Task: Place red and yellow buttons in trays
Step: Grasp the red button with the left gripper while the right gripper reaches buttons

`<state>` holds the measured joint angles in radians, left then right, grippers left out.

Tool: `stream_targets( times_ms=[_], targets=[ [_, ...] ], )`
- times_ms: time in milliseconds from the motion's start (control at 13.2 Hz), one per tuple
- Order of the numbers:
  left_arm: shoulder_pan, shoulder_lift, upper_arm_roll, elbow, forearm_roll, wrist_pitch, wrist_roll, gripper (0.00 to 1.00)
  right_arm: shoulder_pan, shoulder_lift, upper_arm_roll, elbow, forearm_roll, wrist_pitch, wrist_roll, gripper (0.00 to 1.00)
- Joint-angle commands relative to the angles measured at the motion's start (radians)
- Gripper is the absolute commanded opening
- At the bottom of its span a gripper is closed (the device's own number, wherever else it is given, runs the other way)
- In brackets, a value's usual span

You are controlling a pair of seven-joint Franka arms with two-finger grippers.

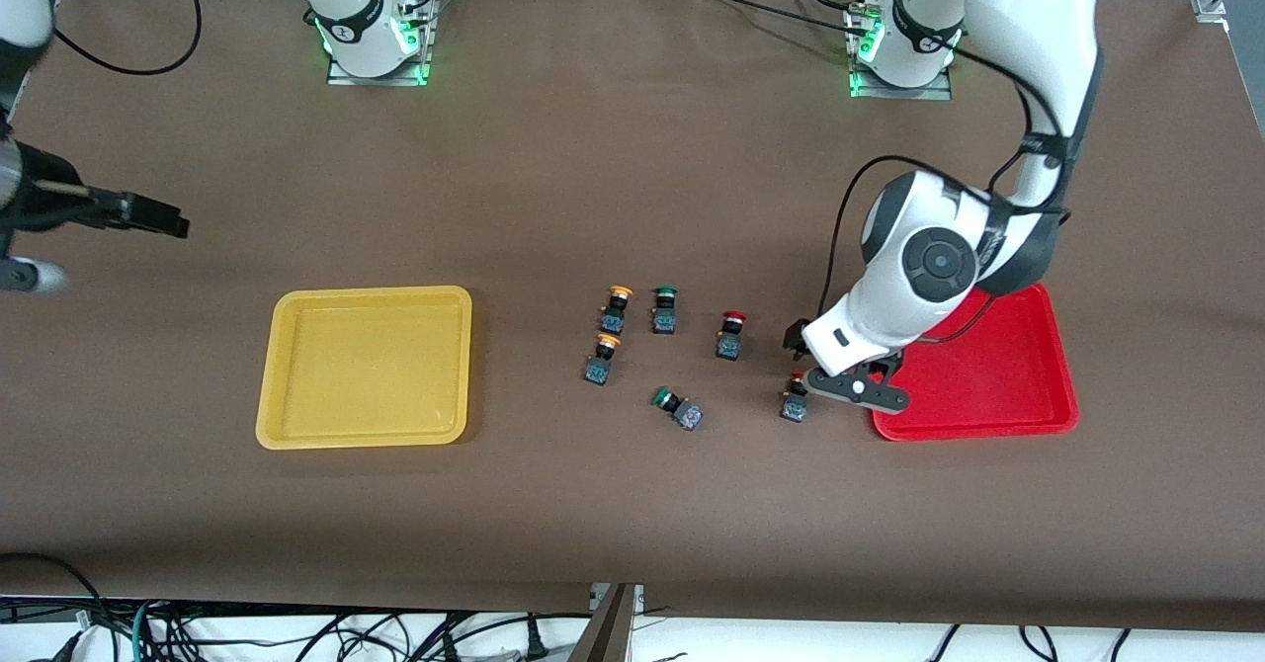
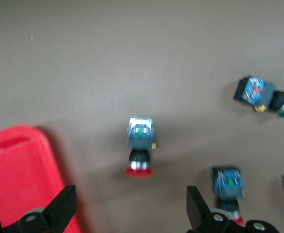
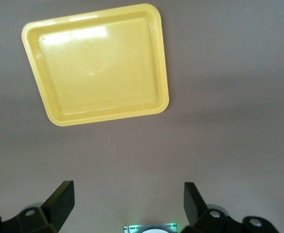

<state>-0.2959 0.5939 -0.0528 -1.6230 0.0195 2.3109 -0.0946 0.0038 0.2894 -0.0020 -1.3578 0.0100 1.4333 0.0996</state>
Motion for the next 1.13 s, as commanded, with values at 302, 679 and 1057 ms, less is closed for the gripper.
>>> stream_targets(
  times_ms=[302, 679, 1057],
  targets=[
    [-0.043, 0.190, 0.011, 0.031, 0.119, 0.240, 0.010, 1.00, 0.177, 0.215, 0.002, 0.008, 0.004, 0.267, 0.217, 1.00],
    [-0.035, 0.230, 0.013, 0.018, 0.120, 0.294, 0.012, 0.59, 0.407, 0.367, 0.002, 0.011, -0.004, 0.592, 0.661, 1.00],
    [-0.029, 0.198, 0.014, 0.015, 0.120, 0.280, 0.142, 0.00, 0.537, 0.456, 0.000, 0.012, -0.008, 0.777, 0.836, 1.00]
  ],
)
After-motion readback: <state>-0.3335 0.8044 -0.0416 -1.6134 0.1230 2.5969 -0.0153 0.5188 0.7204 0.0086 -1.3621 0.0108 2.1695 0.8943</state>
